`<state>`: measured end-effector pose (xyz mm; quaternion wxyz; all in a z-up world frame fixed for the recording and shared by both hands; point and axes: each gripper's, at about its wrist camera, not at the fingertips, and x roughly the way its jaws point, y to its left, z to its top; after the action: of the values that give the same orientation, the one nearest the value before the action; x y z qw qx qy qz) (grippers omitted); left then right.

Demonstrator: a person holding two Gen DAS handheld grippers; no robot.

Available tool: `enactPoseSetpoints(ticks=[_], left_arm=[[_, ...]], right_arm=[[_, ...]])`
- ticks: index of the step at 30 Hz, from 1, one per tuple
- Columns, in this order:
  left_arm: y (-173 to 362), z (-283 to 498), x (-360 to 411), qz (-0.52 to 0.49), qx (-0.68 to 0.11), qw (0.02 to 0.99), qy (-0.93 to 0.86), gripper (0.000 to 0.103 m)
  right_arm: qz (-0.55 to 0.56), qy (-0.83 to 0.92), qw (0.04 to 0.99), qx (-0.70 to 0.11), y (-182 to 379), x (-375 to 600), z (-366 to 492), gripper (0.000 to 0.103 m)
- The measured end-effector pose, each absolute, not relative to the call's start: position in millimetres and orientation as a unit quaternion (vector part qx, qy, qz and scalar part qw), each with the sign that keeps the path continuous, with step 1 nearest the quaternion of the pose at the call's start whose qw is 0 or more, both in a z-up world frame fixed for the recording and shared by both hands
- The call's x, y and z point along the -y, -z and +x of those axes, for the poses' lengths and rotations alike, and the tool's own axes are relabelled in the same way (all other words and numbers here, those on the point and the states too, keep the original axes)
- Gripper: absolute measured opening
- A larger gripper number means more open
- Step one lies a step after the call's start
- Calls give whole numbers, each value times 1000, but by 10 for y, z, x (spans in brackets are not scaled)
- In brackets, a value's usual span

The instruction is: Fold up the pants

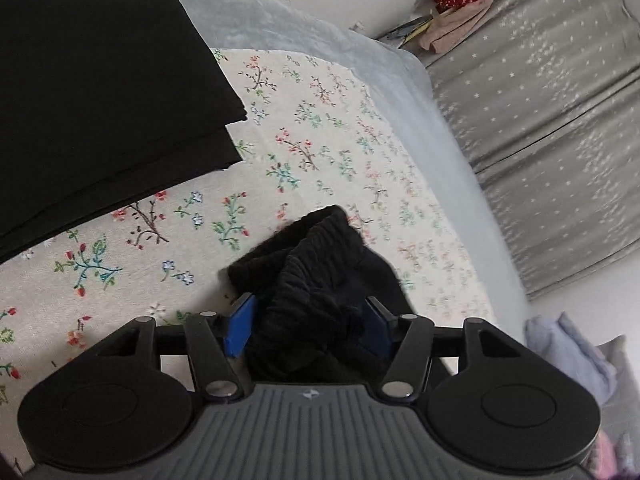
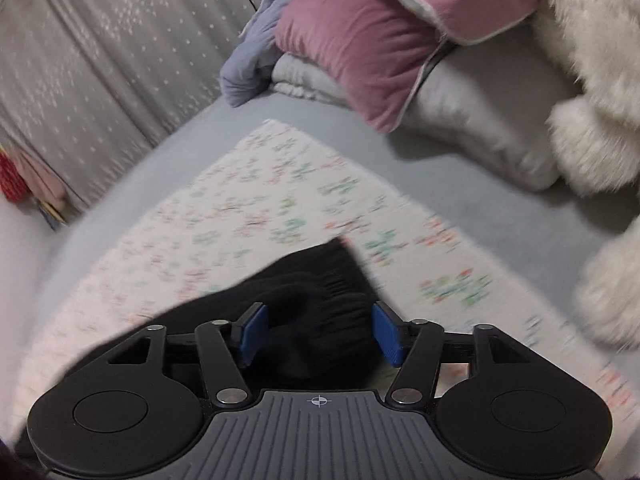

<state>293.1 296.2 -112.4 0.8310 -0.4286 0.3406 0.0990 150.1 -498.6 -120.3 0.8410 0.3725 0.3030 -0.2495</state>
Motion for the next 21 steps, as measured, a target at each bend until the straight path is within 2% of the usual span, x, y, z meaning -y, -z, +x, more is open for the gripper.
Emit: enactPoseSetpoints(ticks=[4, 6, 9, 13, 17, 21], left_arm=[[1131, 2832, -3138, -486, -311, 808, -121, 54], [1023, 2794, -3219, -475, -299, 817, -130, 56], [936, 2766, -3183, -429, -328, 831, -133, 59], [1026, 2755, -3070, -435, -349, 823, -108, 65], [1115, 2786, -2914, -444, -382, 805, -93, 65], [1135, 2870, -2886, -463, -368, 802, -87, 72]], right_arm=[[400, 280, 830, -269, 1179, 5064, 1532, 64], [404, 282, 830, -262, 1188, 5076, 1590, 64], [380, 301, 830, -275, 1237, 5048, 1707, 64], [407, 297, 812, -295, 1358, 5061, 1694, 64], [425, 278, 810, -295, 1338, 5044, 1652, 70], [414, 274, 820, -286, 1313, 5042, 1649, 70]])
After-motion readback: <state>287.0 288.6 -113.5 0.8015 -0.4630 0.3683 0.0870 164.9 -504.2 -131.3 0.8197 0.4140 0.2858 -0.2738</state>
